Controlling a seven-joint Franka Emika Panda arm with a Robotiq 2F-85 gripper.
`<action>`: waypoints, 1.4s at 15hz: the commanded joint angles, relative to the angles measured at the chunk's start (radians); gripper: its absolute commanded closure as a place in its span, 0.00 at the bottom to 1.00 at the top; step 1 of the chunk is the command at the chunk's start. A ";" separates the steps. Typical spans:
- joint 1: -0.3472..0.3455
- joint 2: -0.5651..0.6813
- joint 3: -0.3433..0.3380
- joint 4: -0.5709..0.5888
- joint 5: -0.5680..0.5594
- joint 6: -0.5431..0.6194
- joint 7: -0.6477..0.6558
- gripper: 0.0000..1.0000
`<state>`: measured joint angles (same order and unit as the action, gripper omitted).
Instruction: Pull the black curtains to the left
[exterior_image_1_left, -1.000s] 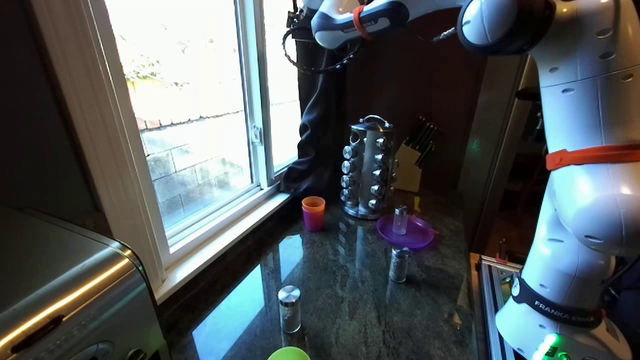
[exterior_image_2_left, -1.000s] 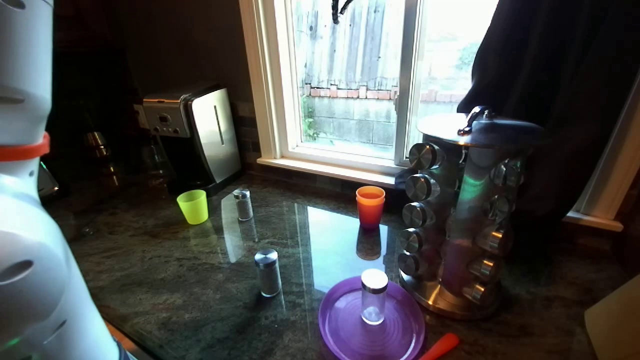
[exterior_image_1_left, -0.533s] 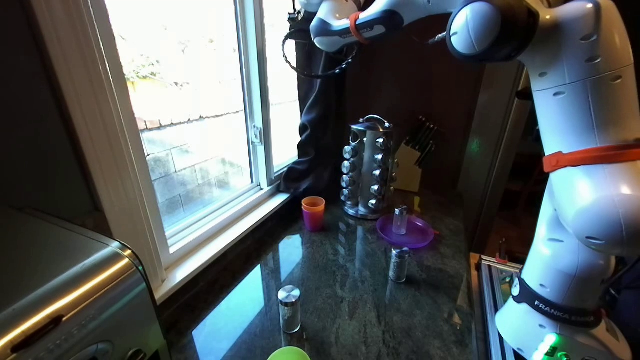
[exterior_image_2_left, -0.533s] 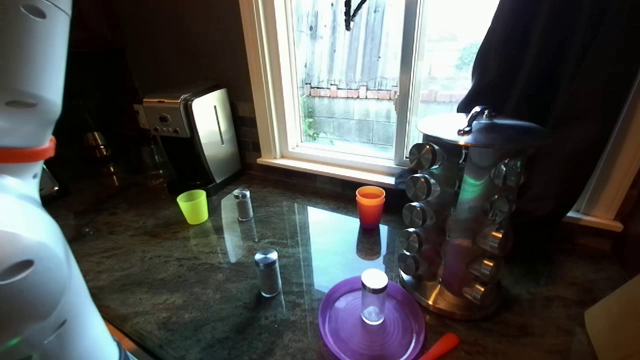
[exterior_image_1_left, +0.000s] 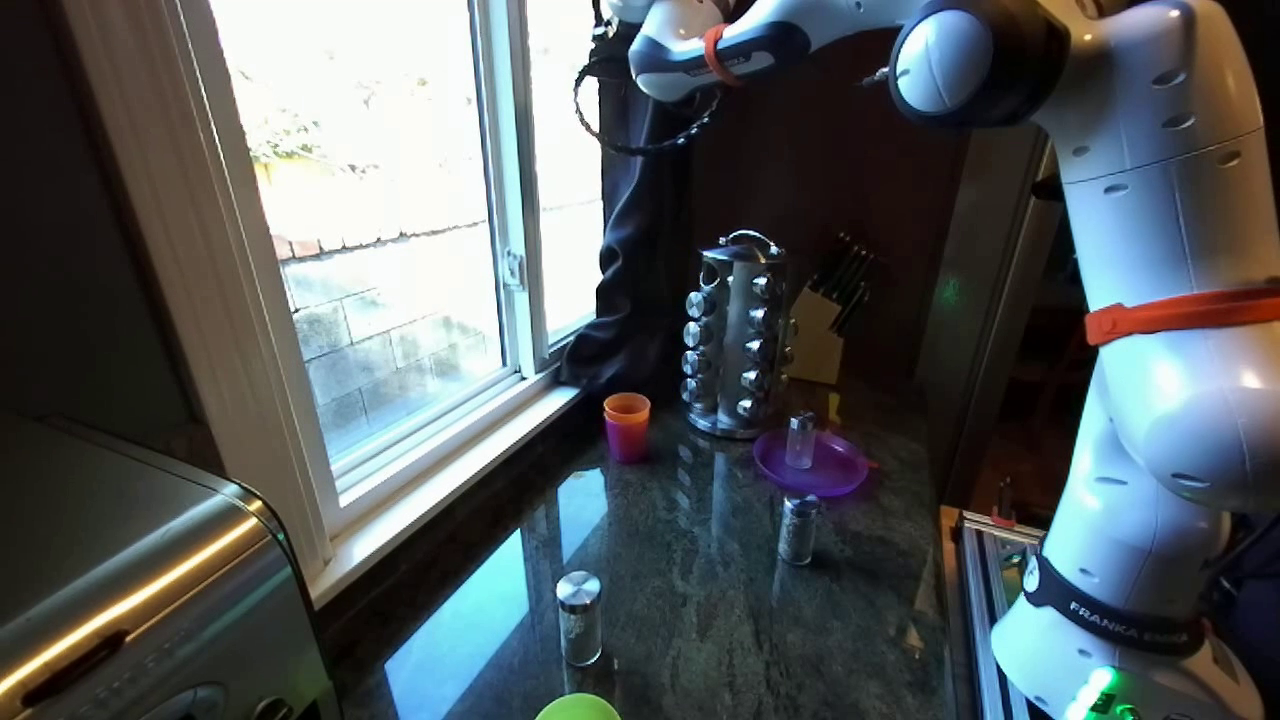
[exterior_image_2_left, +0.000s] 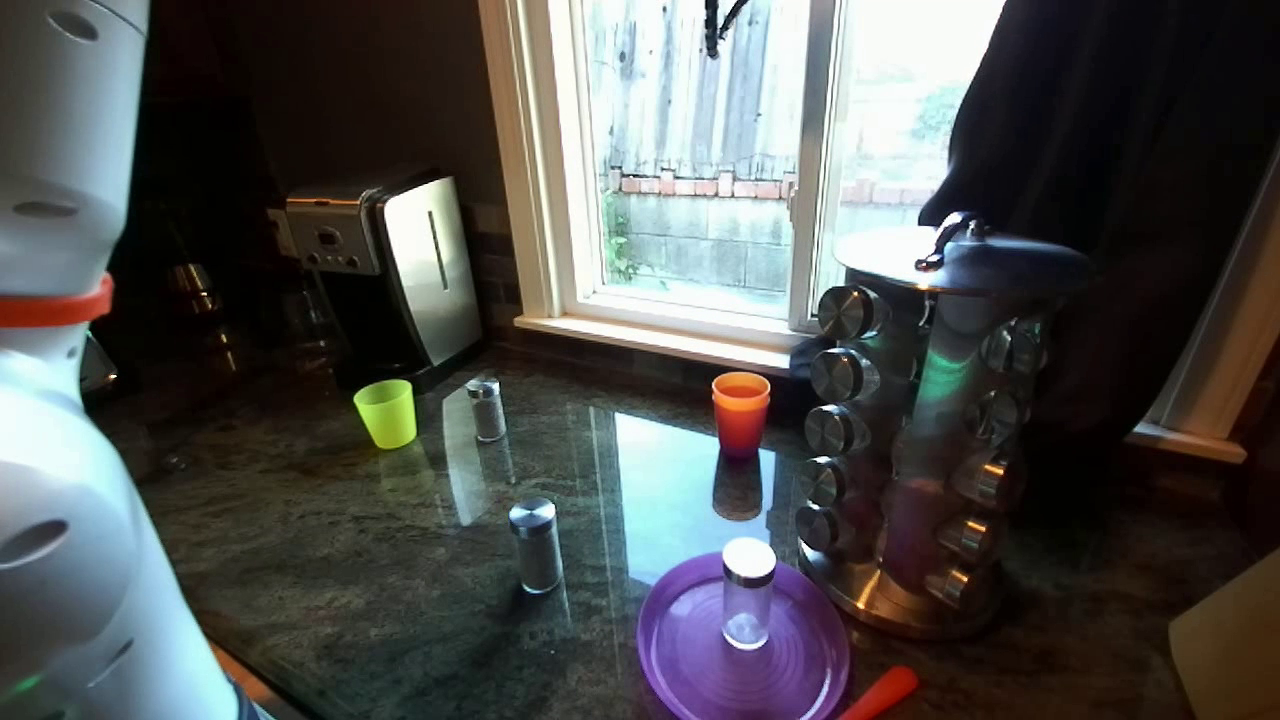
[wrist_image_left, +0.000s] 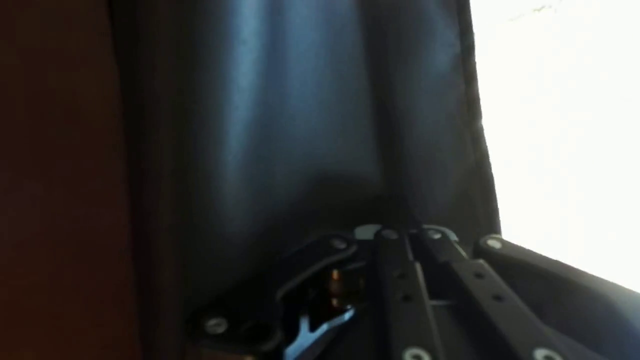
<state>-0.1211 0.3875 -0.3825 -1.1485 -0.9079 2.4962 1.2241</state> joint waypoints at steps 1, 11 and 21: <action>0.033 -0.045 0.008 -0.042 -0.004 -0.071 -0.010 1.00; 0.130 -0.219 0.093 -0.175 0.013 -0.232 -0.182 1.00; 0.146 -0.064 0.066 -0.047 -0.117 -0.363 0.061 0.29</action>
<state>0.0141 0.2540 -0.2984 -1.2532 -0.9663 2.1387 1.1821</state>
